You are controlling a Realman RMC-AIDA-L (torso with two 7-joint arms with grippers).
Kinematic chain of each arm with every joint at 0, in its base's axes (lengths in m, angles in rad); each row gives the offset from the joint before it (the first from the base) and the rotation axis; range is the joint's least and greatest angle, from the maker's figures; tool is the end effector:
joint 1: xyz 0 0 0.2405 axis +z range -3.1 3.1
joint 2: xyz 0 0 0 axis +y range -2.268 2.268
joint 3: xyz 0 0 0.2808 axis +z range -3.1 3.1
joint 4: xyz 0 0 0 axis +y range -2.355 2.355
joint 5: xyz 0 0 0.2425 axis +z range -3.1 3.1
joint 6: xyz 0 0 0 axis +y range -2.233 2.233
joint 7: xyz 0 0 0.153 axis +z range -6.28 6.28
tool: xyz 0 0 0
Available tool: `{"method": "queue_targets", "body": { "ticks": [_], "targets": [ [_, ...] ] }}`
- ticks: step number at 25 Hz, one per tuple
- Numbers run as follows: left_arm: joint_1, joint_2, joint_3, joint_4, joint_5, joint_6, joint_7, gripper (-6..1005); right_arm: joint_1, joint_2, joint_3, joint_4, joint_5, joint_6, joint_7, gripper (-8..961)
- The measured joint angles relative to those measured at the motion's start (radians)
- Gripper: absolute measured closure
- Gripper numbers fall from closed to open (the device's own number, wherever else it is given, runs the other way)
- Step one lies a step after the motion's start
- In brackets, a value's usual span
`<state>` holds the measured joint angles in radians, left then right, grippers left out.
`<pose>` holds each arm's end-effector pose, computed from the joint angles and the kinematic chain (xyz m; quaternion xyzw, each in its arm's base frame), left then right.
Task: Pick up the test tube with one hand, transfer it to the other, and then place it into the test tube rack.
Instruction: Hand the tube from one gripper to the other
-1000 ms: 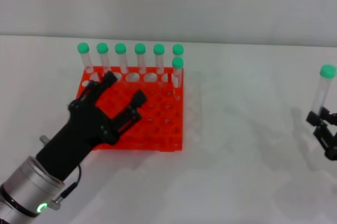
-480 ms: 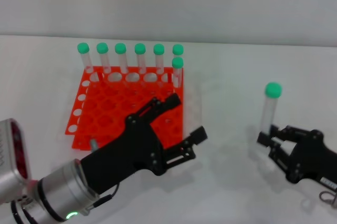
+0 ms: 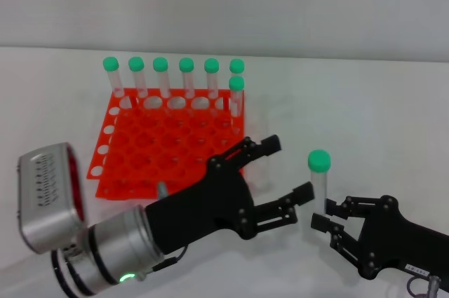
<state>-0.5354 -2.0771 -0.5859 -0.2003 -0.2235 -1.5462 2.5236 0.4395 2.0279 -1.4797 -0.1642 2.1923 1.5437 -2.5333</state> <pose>-0.2409 0.3012 -0.1241 -0.8605 -0.1210 -0.4717 0.1498 0.3099 0.2992 -0.0851 -0.9042 0.0830 0.3691 0.1985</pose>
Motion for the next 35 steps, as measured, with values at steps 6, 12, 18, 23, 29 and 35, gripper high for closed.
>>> {"method": "queue_targets", "body": {
  "ticks": [6,12,18,23,29,35],
  "targets": [
    [-0.036,0.000,0.000,-0.049,0.056,0.094,-0.017,135,0.002,0.000,-0.016,-0.006,0.000,-0.009,0.001,763],
    [-0.034,-0.002,-0.010,-0.063,0.065,0.105,-0.009,195,-0.002,0.000,-0.017,-0.006,-0.004,-0.010,0.001,763],
    [-0.020,-0.006,-0.029,-0.072,0.060,0.106,0.012,396,-0.006,0.000,-0.028,-0.006,-0.004,-0.010,0.000,762],
    [-0.023,-0.007,-0.024,-0.077,0.067,0.106,0.014,629,-0.006,0.000,-0.028,-0.006,-0.005,-0.010,-0.003,755],
    [-0.021,-0.009,-0.024,-0.077,0.069,0.106,0.025,741,-0.007,0.000,-0.028,-0.006,-0.005,-0.010,-0.006,741],
    [-0.020,-0.009,-0.026,-0.083,0.068,0.106,0.035,737,-0.008,-0.001,-0.026,-0.006,-0.005,-0.009,-0.008,728]
  ]
}}
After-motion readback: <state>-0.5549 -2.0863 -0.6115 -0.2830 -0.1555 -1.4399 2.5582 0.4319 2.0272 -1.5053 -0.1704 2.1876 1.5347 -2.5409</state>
